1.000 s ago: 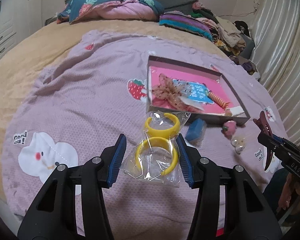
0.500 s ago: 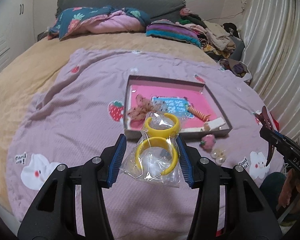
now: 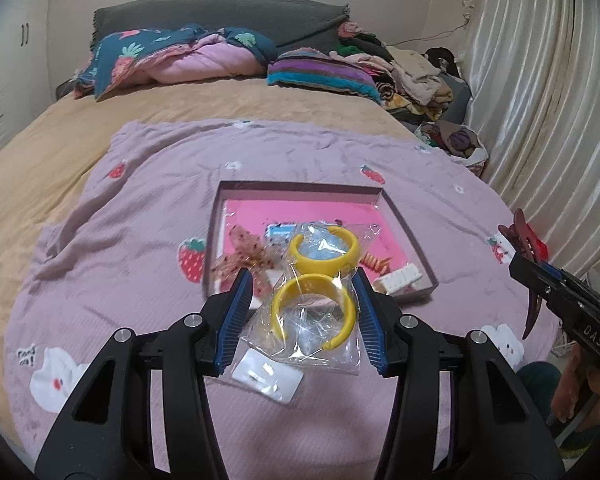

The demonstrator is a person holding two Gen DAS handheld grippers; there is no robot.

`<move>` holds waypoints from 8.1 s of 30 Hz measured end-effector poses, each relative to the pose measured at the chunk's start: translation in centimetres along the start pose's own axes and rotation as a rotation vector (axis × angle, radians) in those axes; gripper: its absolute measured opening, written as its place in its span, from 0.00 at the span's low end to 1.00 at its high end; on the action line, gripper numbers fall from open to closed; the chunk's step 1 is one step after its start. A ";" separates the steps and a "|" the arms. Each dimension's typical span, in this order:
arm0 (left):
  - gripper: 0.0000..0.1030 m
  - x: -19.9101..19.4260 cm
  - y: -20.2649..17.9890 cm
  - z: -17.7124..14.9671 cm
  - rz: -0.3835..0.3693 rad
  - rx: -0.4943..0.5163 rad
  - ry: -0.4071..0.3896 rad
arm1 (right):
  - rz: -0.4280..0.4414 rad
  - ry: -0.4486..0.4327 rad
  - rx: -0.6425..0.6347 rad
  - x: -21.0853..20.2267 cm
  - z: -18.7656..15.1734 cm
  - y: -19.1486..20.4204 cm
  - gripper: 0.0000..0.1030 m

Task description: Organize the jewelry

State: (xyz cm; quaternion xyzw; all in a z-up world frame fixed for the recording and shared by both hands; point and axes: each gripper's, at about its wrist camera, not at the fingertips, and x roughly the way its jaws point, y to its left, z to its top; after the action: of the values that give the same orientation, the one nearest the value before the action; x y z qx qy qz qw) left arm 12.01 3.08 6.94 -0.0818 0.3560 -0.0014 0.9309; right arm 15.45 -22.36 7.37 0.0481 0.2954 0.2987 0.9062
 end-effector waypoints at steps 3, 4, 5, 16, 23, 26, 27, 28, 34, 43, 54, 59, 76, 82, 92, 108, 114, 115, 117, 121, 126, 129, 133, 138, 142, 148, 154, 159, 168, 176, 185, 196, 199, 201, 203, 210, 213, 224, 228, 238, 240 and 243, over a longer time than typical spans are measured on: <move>0.41 0.6 -0.8 0.8 -0.009 0.016 0.002 | 0.001 -0.017 -0.007 -0.2 0.6 0.0 0.31; 0.41 0.8 -1.0 1.1 -0.011 0.021 0.003 | 0.002 -0.021 -0.006 -0.2 0.8 -0.1 0.31; 0.41 1.0 -1.4 1.3 -0.013 0.026 0.002 | 0.003 -0.024 -0.004 -0.1 1.1 -0.3 0.31; 0.41 4.7 -3.6 3.6 -0.042 0.057 0.028 | -0.023 -0.024 0.026 1.3 3.3 -3.0 0.31; 0.41 7.6 -4.2 4.4 -0.049 0.057 0.062 | -0.064 -0.018 0.053 3.0 4.7 -5.6 0.31; 0.41 8.8 -4.4 4.6 -0.047 0.057 0.078 | -0.080 -0.012 0.054 3.8 5.1 -6.4 0.31; 0.41 9.2 -4.4 4.7 -0.048 0.055 0.084 | -0.082 -0.011 0.057 4.2 5.2 -6.6 0.31; 0.41 9.6 -4.3 4.6 -0.046 0.054 0.089 | -0.086 -0.009 0.058 4.5 5.4 -6.8 0.31; 0.41 12.0 -3.9 4.7 -0.033 0.045 0.126 | -0.091 0.019 0.048 6.7 6.3 -7.6 0.31; 0.41 15.2 -3.3 3.7 -0.001 0.046 0.183 | -0.061 0.074 0.011 10.5 6.4 -6.8 0.31; 0.41 17.7 -2.4 2.5 0.000 0.054 0.236 | -0.038 0.160 -0.007 15.4 5.6 -6.7 0.31; 0.41 18.7 -2.2 2.3 -0.017 0.043 0.261 | -0.031 0.209 0.015 17.5 4.1 -7.4 0.31; 0.43 18.5 -1.5 1.0 0.007 0.045 0.287 | -0.018 0.312 0.045 20.5 0.8 -8.4 0.30; 0.45 17.4 -1.2 1.0 0.021 0.026 0.270 | -0.015 0.314 0.061 20.2 0.7 -8.5 0.32; 0.50 15.3 -1.1 1.3 0.035 0.013 0.237 | -0.033 0.248 0.097 17.5 1.4 -8.8 0.60; 0.82 10.2 -1.6 2.2 0.064 -0.004 0.147 | -0.101 0.105 0.112 10.4 2.6 -8.1 0.84; 0.90 7.8 -1.8 2.4 0.066 -0.009 0.108 | -0.109 0.071 0.123 7.9 2.5 -7.7 0.87; 0.91 7.4 -1.9 2.4 0.063 -0.012 0.099 | -0.110 0.068 0.122 7.5 2.5 -7.7 0.88; 0.91 6.6 -1.9 2.5 0.065 -0.017 0.083 | -0.118 0.060 0.120 6.8 2.4 -7.5 0.89; 0.91 5.3 -2.0 2.4 0.068 -0.024 0.064 | -0.124 0.050 0.121 5.5 2.3 -7.3 0.90; 0.91 3.6 -2.3 2.1 0.072 -0.025 0.035 | -0.126 0.039 0.112 4.2 2.0 -6.9 0.90; 0.91 2.4 -2.4 1.9 0.070 -0.026 0.018 | -0.127 0.028 0.096 3.2 2.0 -6.3 0.90; 0.91 1.0 -2.5 1.7 0.072 -0.025 -0.005 | -0.125 0.012 0.076 1.8 2.0 -5.4 0.90; 0.91 -1.0 -2.3 1.2 0.079 -0.033 -0.037 | -0.118 -0.008 0.041 0.2 1.8 -3.9 0.90; 0.91 -2.3 -2.0 0.6 0.083 -0.038 -0.059 | -0.108 -0.023 0.014 -0.7 1.5 -2.9 0.91; 0.91 -3.4 -1.6 -0.6 0.092 -0.046 -0.071 | -0.096 -0.022 -0.029 -1.4 0.9 -1.3 0.92; 0.91 -4.1 -1.0 -1.8 0.099 -0.049 -0.069 | -0.078 -0.015 -0.059 -1.7 0.2 0.0 0.92; 0.91 -4.6 -0.3 -2.7 0.107 -0.057 -0.063 | -0.070 -0.004 -0.076 -1.8 -0.4 0.9 0.92; 0.91 -4.8 0.5 -4.5 0.114 -0.058 -0.038 | -0.072 0.015 -0.095 -2.0 -1.4 1.8 0.92; 0.91 -4.5 0.7 -6.2 0.126 -0.045 -0.007 | -0.074 0.038 -0.118 -2.0 -2.5 2.4 0.92; 0.91 -3.3 1.1 -8.0 0.143 -0.023 0.036 | -0.073 0.082 -0.129 -1.1 -4.0 2.5 0.92; 0.91 -1.2 2.1 -9.0 0.146 -0.037 0.078 | -0.068 0.156 -0.132 1.6 -5.9 2.4 0.92; 0.91 -0.3 2.3 -9.4 0.147 -0.036 0.097 | -0.070 0.174 -0.128 2.4 -6.3 2.2 0.92; 0.91 0.2 2.5 -9.6 0.148 -0.036 0.108 | -0.071 0.185 -0.125 2.8 -6.5 2.0 0.92; 0.91 0.9 2.5 -9.8 0.150 -0.029 0.120 | -0.074 0.197 -0.122 3.4 -6.7 1.8 0.92; 0.91 2.8 2.6 -10.4 0.162 0.004 0.151 | -0.085 0.235 -0.103 5.0 -7.5 0.8 0.92; 0.91 3.8 2.8 -10.6 0.164 0.009 0.175 | -0.090 0.253 -0.100 5.7 -7.8 0.4 0.92; 0.91 7.0 2.7 -11.4 0.160 0.050 0.246 | -0.125 0.330 -0.093 9.0 -9.3 -1.3 0.92; 0.91 8.0 2.6 -11.4 0.147 0.069 0.259 | -0.138 0.348 -0.116 10.2 -9.6 -1.5 0.91; 0.91 9.7 2.5 -11.2 0.133 0.124 0.256 | -0.134 0.412 -0.162 14.1 -10.2 -1.8 0.57; 0.91 9.9 2.5 -11.2 0.127 0.125 0.255 | -0.116 0.421 -0.161 14.3 -10.6 -1.8 0.47; 0.91 10.3 2.6 -11.2 0.124 0.124 0.259 | -0.074 0.414 -0.167 13.7 -10.8 -1.2 0.36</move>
State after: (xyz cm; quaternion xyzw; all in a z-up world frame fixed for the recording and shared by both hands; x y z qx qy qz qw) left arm 12.15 3.35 -8.54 -0.0011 0.4765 0.0235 0.8789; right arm 18.89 -16.47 -8.75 -0.1003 0.4509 0.2920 0.8375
